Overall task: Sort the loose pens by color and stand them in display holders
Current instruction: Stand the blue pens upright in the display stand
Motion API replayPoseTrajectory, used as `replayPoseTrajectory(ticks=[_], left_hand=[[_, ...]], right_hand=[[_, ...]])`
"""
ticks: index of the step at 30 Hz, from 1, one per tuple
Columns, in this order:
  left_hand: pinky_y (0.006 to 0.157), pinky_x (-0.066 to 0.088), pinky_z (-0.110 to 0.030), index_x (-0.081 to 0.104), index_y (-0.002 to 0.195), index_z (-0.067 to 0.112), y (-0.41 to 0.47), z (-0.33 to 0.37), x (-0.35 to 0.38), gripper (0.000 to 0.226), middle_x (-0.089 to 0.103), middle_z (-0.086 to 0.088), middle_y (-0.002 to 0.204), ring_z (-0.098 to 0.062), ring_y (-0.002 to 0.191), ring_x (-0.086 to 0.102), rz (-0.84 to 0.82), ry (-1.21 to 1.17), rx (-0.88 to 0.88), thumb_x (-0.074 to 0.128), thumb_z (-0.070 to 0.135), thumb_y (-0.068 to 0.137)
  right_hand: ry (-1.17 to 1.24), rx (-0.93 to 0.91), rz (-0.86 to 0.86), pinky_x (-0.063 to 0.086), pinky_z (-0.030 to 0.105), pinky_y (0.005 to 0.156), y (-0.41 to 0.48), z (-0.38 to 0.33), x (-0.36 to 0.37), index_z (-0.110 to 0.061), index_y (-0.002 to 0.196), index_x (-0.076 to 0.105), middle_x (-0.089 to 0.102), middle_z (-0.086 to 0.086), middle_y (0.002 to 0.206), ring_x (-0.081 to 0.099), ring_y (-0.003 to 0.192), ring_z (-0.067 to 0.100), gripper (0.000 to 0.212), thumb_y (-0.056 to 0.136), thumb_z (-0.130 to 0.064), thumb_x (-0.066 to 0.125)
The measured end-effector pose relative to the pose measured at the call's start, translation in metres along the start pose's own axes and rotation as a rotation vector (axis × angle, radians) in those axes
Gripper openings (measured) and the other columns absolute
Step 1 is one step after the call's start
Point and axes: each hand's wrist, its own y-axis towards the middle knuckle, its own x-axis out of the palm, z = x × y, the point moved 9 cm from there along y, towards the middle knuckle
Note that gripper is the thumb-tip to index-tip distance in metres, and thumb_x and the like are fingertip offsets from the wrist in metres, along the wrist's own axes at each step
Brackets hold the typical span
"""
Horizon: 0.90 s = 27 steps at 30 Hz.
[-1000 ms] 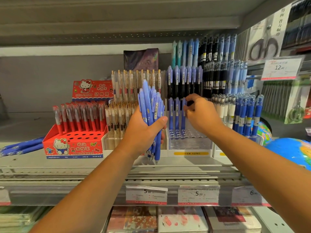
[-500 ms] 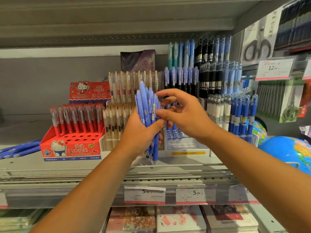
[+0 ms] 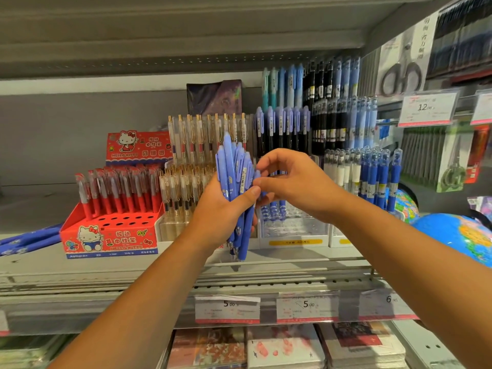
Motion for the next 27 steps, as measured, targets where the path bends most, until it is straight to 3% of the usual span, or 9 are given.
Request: replayPoseTrajectory(ticks=[7, 11, 15, 19, 22, 24, 27], left_hand=[[0.065, 0.058, -0.029, 0.053, 0.126, 0.020, 0.006, -0.003, -0.012, 0.034, 0.070, 0.003, 0.085, -0.016, 0.072, 0.070, 0.105, 0.021, 0.005, 0.065, 0.015, 0.094], [0.056, 0.058, -0.039, 0.052, 0.119, 0.011, 0.005, -0.005, -0.013, 0.026, 0.067, -0.007, 0.071, -0.025, 0.058, 0.064, 0.116, -0.056, -0.009, 0.063, 0.010, 0.095], [0.056, 0.057, -0.038, 0.051, 0.121, 0.011, 0.006, -0.006, -0.013, 0.028, 0.067, -0.010, 0.075, -0.024, 0.058, 0.064, 0.124, -0.050, -0.013, 0.063, 0.010, 0.095], [0.056, 0.057, -0.037, 0.052, 0.121, 0.014, 0.007, -0.008, -0.013, 0.028, 0.067, -0.005, 0.071, -0.023, 0.057, 0.064, 0.122, -0.047, -0.020, 0.063, 0.010, 0.095], [0.055, 0.057, -0.036, 0.052, 0.118, 0.019, 0.007, -0.008, -0.013, 0.027, 0.068, -0.002, 0.069, -0.022, 0.057, 0.064, 0.118, -0.035, -0.018, 0.064, 0.011, 0.095], [0.055, 0.057, -0.036, 0.053, 0.116, 0.022, 0.007, -0.007, -0.013, 0.027, 0.069, -0.002, 0.070, -0.022, 0.058, 0.064, 0.114, -0.013, -0.015, 0.064, 0.011, 0.094], [0.056, 0.057, -0.036, 0.053, 0.116, 0.020, 0.007, -0.007, -0.012, 0.027, 0.069, -0.006, 0.075, -0.024, 0.059, 0.064, 0.113, -0.004, -0.011, 0.064, 0.011, 0.094]], right_hand=[[0.072, -0.037, 0.148, 0.058, 0.029, 0.068, 0.002, 0.000, -0.017, -0.008, 0.095, 0.065, 0.066, 0.016, 0.092, 0.070, 0.078, 0.019, 0.014, 0.086, 0.002, 0.069], [0.169, -0.048, 0.349, 0.061, 0.034, 0.069, 0.002, -0.002, -0.049, -0.013, 0.094, 0.066, 0.068, 0.016, 0.099, 0.072, 0.088, 0.024, 0.016, 0.088, 0.002, 0.066], [-0.176, -0.122, 0.538, 0.061, 0.033, 0.072, 0.001, -0.013, -0.081, -0.017, 0.100, 0.063, 0.067, 0.004, 0.096, 0.068, 0.089, 0.018, 0.016, 0.088, -0.006, 0.066], [-0.454, -0.229, 0.646, 0.051, 0.015, 0.074, 0.000, -0.029, -0.090, -0.017, 0.105, 0.061, 0.063, -0.006, 0.093, 0.062, 0.085, 0.008, 0.018, 0.088, -0.014, 0.066], [-0.558, -0.239, 0.636, 0.045, 0.004, 0.068, 0.005, -0.028, -0.088, -0.014, 0.107, 0.061, 0.062, -0.004, 0.093, 0.056, 0.080, 0.004, 0.018, 0.089, -0.013, 0.066], [-0.599, -0.228, 0.623, 0.043, 0.003, 0.068, 0.008, -0.025, -0.085, -0.012, 0.108, 0.062, 0.062, -0.002, 0.093, 0.054, 0.078, 0.004, 0.019, 0.090, -0.011, 0.066], [-0.652, -0.220, 0.606, 0.045, 0.012, 0.073, 0.012, -0.024, -0.080, -0.010, 0.110, 0.061, 0.063, 0.003, 0.097, 0.058, 0.084, 0.012, 0.019, 0.091, -0.010, 0.065]])
